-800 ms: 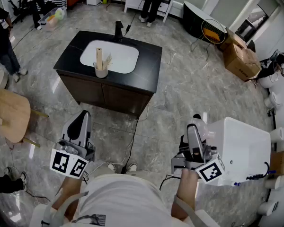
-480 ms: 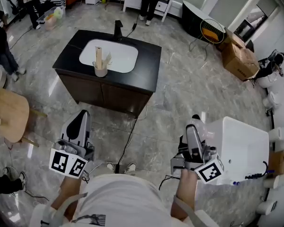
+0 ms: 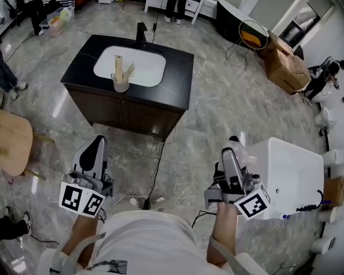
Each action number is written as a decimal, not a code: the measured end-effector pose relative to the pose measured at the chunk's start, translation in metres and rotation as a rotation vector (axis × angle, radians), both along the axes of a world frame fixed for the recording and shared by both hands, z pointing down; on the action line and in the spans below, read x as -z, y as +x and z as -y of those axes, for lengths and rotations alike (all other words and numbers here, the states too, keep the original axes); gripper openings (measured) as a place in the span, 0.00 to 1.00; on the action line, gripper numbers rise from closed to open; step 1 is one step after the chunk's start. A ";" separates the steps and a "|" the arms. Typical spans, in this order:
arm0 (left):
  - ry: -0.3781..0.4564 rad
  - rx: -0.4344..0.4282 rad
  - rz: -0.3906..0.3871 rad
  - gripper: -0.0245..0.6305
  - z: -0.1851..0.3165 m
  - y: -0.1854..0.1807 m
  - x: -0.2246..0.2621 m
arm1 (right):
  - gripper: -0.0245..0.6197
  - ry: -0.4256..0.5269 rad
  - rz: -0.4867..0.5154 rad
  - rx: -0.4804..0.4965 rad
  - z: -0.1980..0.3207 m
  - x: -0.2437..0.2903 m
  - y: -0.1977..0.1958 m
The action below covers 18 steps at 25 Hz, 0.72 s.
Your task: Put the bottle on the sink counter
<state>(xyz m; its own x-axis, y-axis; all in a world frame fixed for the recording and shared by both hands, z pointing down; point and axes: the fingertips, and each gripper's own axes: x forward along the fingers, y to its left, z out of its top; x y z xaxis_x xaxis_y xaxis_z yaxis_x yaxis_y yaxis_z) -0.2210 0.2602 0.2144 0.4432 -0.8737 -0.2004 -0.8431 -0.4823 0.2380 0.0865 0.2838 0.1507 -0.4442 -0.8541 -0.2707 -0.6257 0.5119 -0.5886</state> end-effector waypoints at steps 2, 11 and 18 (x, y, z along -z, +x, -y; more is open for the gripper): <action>-0.002 -0.016 -0.005 0.06 0.001 0.000 -0.003 | 0.68 0.002 0.005 -0.004 0.000 0.000 -0.005; -0.017 -0.042 0.003 0.06 0.028 -0.002 -0.012 | 0.68 -0.029 0.026 -0.008 0.029 -0.017 -0.006; -0.035 0.016 -0.004 0.06 0.090 0.011 -0.018 | 0.68 -0.054 0.014 0.054 0.109 -0.025 0.003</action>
